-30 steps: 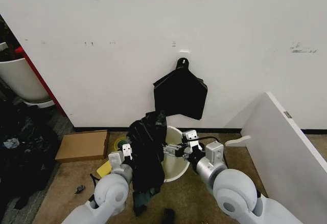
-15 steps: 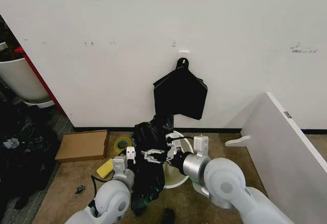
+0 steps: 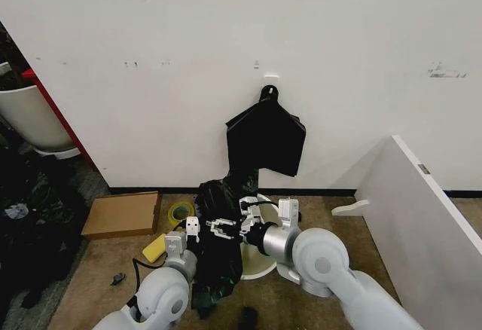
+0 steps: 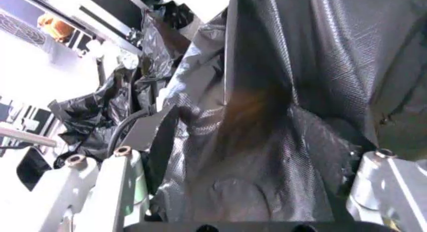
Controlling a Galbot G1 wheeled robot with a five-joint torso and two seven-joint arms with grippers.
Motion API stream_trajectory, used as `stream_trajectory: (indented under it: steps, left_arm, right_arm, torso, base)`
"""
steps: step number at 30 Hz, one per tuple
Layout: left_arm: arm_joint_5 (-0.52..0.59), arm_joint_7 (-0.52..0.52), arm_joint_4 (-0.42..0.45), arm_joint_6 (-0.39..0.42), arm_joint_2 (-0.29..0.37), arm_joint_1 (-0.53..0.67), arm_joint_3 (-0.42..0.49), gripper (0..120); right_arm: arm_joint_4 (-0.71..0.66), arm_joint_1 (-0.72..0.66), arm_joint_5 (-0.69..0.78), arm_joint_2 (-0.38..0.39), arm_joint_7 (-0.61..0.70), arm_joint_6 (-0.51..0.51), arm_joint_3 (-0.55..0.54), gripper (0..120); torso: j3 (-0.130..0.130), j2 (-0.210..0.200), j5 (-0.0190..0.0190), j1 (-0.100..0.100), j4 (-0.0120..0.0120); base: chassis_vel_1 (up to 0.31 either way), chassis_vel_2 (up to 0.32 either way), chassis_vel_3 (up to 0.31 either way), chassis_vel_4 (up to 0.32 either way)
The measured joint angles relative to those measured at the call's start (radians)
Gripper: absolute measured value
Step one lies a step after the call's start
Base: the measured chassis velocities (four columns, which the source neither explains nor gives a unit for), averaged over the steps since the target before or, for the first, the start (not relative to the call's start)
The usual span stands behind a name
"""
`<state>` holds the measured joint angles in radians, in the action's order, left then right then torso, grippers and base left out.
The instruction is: Place the garbage bag over the trash bin.
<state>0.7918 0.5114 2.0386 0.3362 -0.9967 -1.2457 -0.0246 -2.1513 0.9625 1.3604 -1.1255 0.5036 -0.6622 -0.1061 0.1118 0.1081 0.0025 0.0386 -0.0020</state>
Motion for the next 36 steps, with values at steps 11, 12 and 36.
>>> stream_trajectory:
  steps: [11, 12, 36]
  left_arm:
    - [0.001, 0.002, -0.013, -0.003, -0.006, -0.005, 0.0, 4]
    - [0.001, 0.002, -0.013, -0.003, -0.006, -0.006, 0.0, 4]
    - [0.008, 0.001, -0.007, -0.004, -0.006, -0.009, -0.012, 4]
  right_arm:
    - [0.007, -0.002, -0.009, -0.004, -0.018, -0.014, -0.016, 24]
    - [0.007, -0.002, -0.011, -0.005, -0.018, -0.014, -0.017, 21]
    - [0.009, 0.017, -0.09, 0.006, -0.045, 0.062, 0.005, 0]
  torso:
    - [0.0, 0.0, 0.0, 0.0, 0.0001]
    - [0.0, 0.0, 0.0001, 0.0, 0.0001]
    - [0.0, 0.0, 0.0001, 0.0, 0.0]
  base:
    - [0.0, 0.0, 0.0, 0.0]
    - [0.0, 0.0, 0.0, 0.0]
    - [0.0, 0.0, 0.0, 0.0]
